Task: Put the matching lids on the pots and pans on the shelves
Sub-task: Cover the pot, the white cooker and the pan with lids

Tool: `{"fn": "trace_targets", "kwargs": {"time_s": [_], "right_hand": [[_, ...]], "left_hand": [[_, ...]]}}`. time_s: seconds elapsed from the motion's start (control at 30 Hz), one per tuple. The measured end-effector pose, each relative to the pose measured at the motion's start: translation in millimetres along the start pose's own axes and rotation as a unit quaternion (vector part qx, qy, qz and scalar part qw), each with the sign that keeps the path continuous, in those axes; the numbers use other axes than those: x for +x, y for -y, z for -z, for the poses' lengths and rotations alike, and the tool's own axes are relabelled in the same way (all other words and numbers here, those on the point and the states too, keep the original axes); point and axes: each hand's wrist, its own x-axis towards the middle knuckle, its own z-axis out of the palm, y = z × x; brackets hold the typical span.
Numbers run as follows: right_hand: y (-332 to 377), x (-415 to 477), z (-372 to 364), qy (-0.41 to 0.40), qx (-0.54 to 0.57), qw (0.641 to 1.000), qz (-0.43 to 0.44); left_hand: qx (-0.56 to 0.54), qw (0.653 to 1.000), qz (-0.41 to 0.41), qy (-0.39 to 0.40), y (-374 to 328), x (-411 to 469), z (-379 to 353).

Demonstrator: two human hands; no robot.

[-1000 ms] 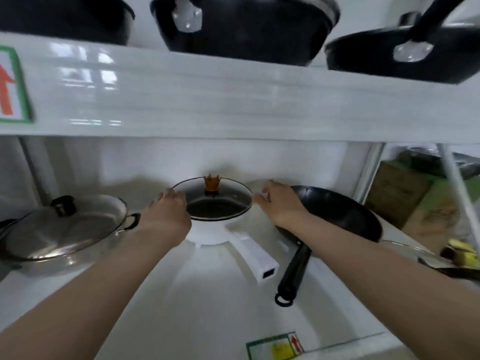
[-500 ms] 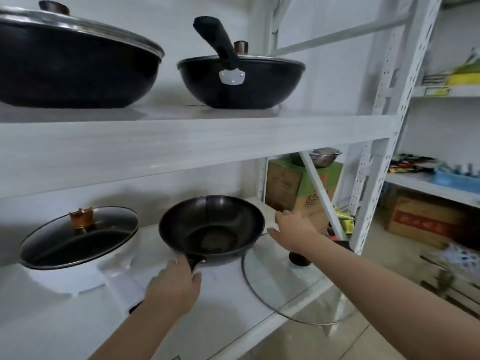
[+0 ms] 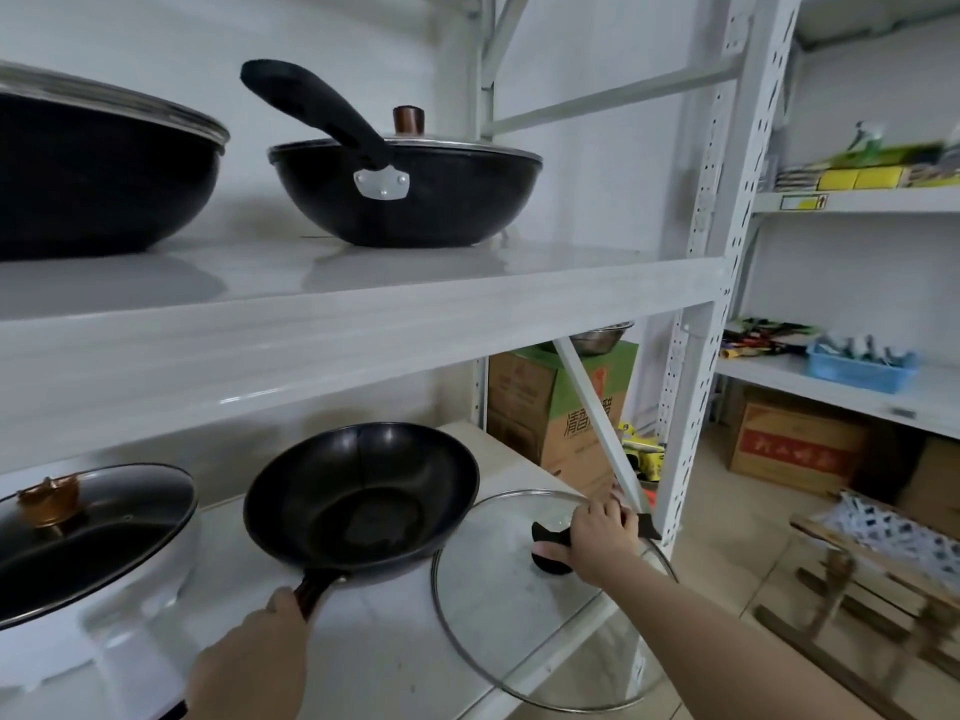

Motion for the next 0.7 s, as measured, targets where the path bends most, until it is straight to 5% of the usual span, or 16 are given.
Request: {"fn": "trace_targets", "kwargs": {"time_s": [0.47,0.7], "right_hand": [[-68,-4,38,-0.032,0.069,0.990,0.117],[4,18,92,-0.063,0.121,0.975,0.174]], "left_hand": [[-0.028,0.999,-0.004,0.036,-2,3,6],[-0.015,0.999,-0.008,0.049,-1,1,8]]}}
